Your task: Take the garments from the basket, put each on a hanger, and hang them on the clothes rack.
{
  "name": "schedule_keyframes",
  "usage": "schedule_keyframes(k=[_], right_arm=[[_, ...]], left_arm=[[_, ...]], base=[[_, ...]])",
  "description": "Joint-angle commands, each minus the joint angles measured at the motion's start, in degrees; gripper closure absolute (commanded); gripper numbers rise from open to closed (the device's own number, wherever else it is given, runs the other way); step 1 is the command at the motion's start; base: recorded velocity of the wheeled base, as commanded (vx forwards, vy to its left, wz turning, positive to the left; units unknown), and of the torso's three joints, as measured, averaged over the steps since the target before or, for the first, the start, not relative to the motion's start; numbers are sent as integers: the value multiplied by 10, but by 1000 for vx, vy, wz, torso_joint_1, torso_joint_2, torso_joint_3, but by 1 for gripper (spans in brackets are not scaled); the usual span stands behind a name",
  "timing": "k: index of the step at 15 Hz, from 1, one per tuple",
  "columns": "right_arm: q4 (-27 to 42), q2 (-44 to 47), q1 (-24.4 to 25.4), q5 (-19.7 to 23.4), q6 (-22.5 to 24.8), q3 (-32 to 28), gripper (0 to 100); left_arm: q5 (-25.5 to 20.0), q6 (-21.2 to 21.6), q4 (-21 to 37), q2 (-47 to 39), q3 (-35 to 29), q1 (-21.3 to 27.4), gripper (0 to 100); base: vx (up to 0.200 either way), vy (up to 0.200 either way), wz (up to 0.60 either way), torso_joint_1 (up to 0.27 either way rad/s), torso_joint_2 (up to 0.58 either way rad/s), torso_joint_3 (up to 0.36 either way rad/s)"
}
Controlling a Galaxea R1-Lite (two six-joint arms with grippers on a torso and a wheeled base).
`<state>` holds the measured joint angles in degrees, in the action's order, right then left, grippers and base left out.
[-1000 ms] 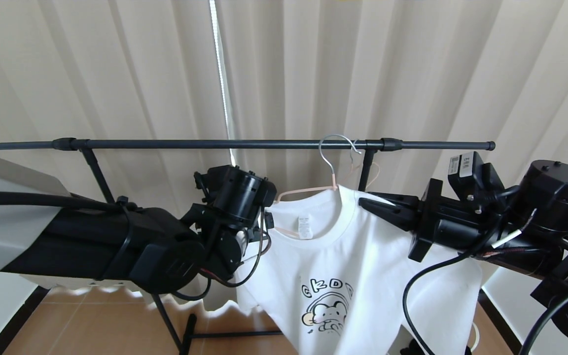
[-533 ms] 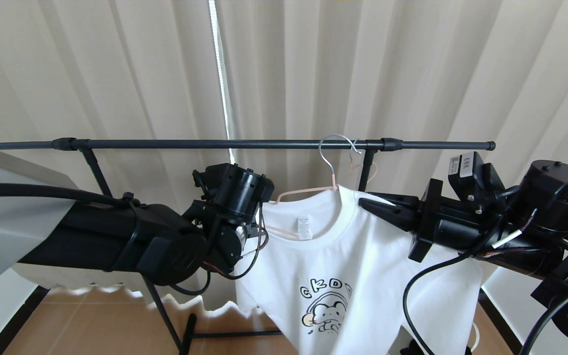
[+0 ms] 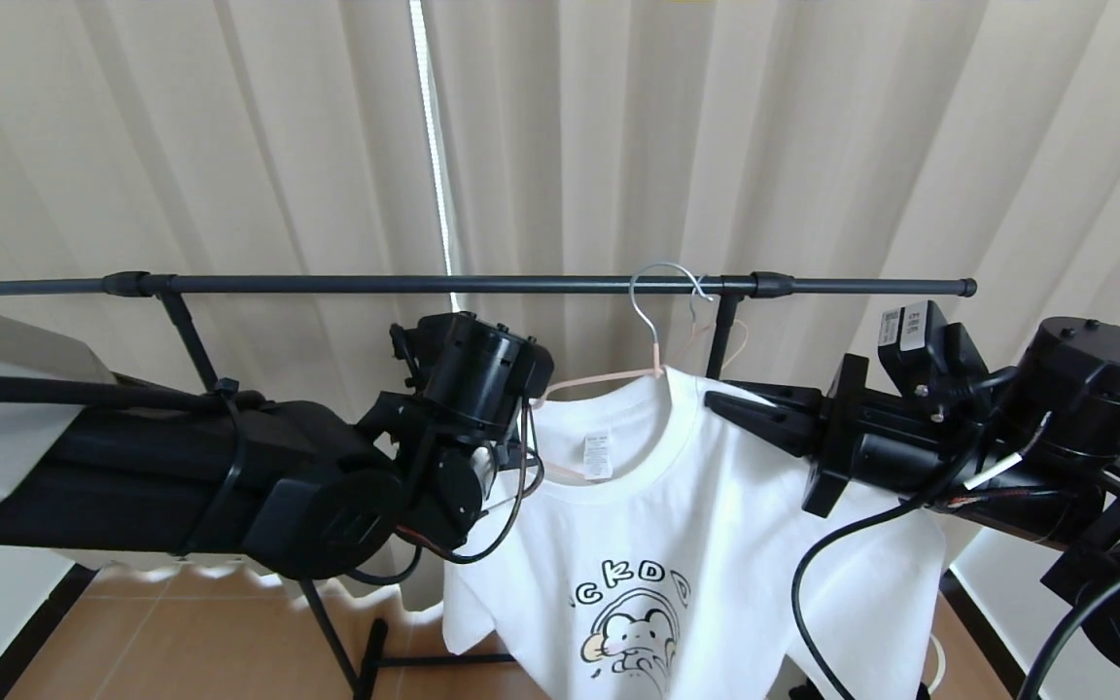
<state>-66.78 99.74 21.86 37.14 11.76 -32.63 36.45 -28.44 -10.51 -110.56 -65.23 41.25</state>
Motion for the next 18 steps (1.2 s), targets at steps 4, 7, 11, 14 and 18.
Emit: schedule_keyframes(k=[4, 7, 11, 14, 18], right_arm=[[1, 4, 2, 0, -3, 0, 100], [0, 9, 18, -1, -43, -5, 100], [-31, 34, 20, -1, -51, -8, 100], [-52, 44, 29, -1, -76, -9, 100], [-74, 55, 32, -2, -92, -9, 100]], left_arm=[[-1, 29, 0, 53, 2, 47, 100], [-1, 36, 3, 65, 0, 74, 100], [-1, 59, 2, 93, 0, 108, 100], [-1, 82, 1, 98, -11, 122, 100], [-2, 88, 1, 103, -18, 151, 100]], base=[[0, 0, 0, 0, 0, 0], [0, 0, 0, 0, 0, 0], [0, 0, 0, 0, 0, 0], [0, 0, 0, 0, 0, 0], [0, 0, 0, 0, 0, 0]])
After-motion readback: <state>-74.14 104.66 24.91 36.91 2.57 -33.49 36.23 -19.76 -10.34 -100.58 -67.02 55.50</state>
